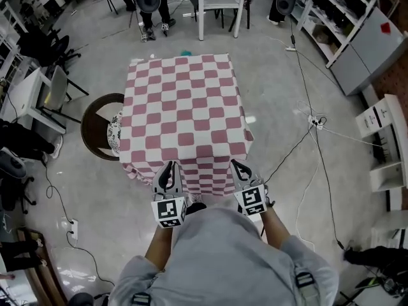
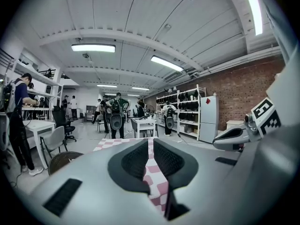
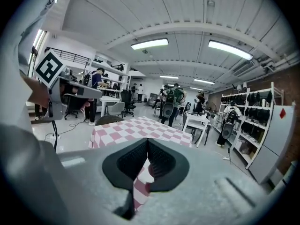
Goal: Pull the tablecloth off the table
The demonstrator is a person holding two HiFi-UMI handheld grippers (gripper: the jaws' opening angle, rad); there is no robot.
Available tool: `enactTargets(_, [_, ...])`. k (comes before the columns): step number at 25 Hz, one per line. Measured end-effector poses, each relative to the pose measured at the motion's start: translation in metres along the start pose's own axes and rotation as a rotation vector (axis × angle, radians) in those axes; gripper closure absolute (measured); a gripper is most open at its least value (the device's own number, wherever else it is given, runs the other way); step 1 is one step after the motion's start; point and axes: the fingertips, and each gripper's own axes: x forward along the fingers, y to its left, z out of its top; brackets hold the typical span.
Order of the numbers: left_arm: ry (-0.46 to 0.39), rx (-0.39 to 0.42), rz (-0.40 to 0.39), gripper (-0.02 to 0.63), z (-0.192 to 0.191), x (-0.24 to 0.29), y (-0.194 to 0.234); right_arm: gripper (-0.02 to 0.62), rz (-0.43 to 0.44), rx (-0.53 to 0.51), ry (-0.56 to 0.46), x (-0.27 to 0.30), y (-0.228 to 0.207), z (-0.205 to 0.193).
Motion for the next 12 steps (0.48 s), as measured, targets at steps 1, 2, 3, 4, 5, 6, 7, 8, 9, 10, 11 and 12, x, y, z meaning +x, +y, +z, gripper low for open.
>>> enactTargets(1, [0.000,0.007,0.003,0.571,-0.003,0.005,0.005,0.592,0.009,-0.011,0.018,0.008,0.001,-0.005])
enactTargets(2, [0.006,0.018,0.006,0.571,-0.006,0.010,0.013,0.592,0.021,-0.023,0.037,0.019,0.004,-0.007])
enactTargets(3, [0.019,0.035,0.006,0.571,-0.007,0.016,0.024,0.577,0.036,-0.038,0.057,0.032,0.008,-0.006])
enactTargets(4, [0.036,0.055,0.001,0.571,-0.009,0.023,0.034,0.574,0.051,-0.054,0.078,0.046,0.013,-0.005])
enactTargets(5, [0.056,0.073,-0.010,0.568,-0.011,0.030,0.042,0.573,0.066,-0.069,0.098,0.059,0.019,-0.003])
enactTargets(6, [0.077,0.087,-0.023,0.546,-0.014,0.036,0.047,0.568,0.079,-0.084,0.118,0.070,0.024,-0.004])
enactTargets(7, [0.096,0.097,-0.035,0.519,-0.019,0.041,0.052,0.563,0.091,-0.100,0.136,0.079,0.029,-0.006])
enactTargets(8, [0.111,0.104,-0.042,0.502,-0.023,0.046,0.057,0.556,0.104,-0.116,0.153,0.087,0.034,-0.009])
enactTargets(9, [0.124,0.112,-0.046,0.500,-0.028,0.050,0.063,0.549,0.117,-0.130,0.169,0.096,0.038,-0.012])
enactTargets(10, [0.136,0.124,-0.050,0.500,-0.032,0.055,0.068,0.543,0.132,-0.141,0.184,0.103,0.042,-0.014])
enactTargets(11, [0.153,0.143,-0.056,0.496,-0.037,0.059,0.073,0.537,0.146,-0.150,0.199,0.111,0.046,-0.016])
enactTargets(12, [0.175,0.172,-0.066,0.492,-0.043,0.063,0.077,0.532,0.159,-0.160,0.212,0.119,0.049,-0.018])
